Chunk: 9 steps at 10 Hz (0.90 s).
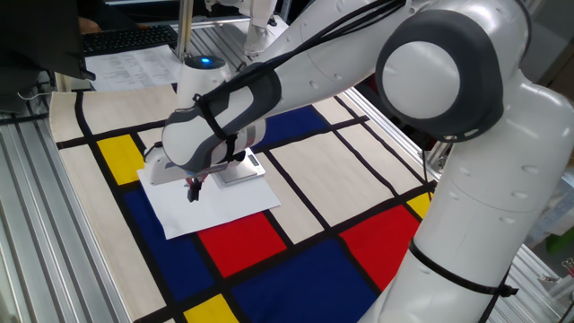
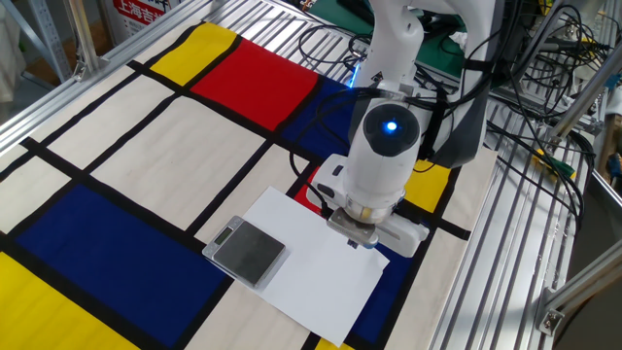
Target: Unfold a piece of paper
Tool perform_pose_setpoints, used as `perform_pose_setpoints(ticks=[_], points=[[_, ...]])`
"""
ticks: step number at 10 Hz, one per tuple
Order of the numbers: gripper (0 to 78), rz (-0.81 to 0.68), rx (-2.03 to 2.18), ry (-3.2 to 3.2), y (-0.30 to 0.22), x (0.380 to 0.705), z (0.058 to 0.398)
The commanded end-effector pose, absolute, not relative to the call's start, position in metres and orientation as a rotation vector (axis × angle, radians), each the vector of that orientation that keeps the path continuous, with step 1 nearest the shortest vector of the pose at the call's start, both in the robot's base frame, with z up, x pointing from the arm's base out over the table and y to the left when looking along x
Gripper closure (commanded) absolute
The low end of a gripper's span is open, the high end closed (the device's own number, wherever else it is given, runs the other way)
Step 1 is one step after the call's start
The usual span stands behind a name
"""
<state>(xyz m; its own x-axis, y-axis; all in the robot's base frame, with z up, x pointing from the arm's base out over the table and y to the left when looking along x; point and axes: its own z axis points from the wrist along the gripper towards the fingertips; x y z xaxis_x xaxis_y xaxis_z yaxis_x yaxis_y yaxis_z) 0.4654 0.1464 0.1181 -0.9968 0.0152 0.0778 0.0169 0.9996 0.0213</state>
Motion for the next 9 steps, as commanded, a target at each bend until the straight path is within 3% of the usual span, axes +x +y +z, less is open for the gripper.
perform_pose_setpoints(ticks=[1, 9], points=[[76.4, -0.021, -0.008, -3.069, 0.149, 0.467, 0.114], [76.4, -0.016, -0.019, -3.064, 0.162, 0.456, 0.084]])
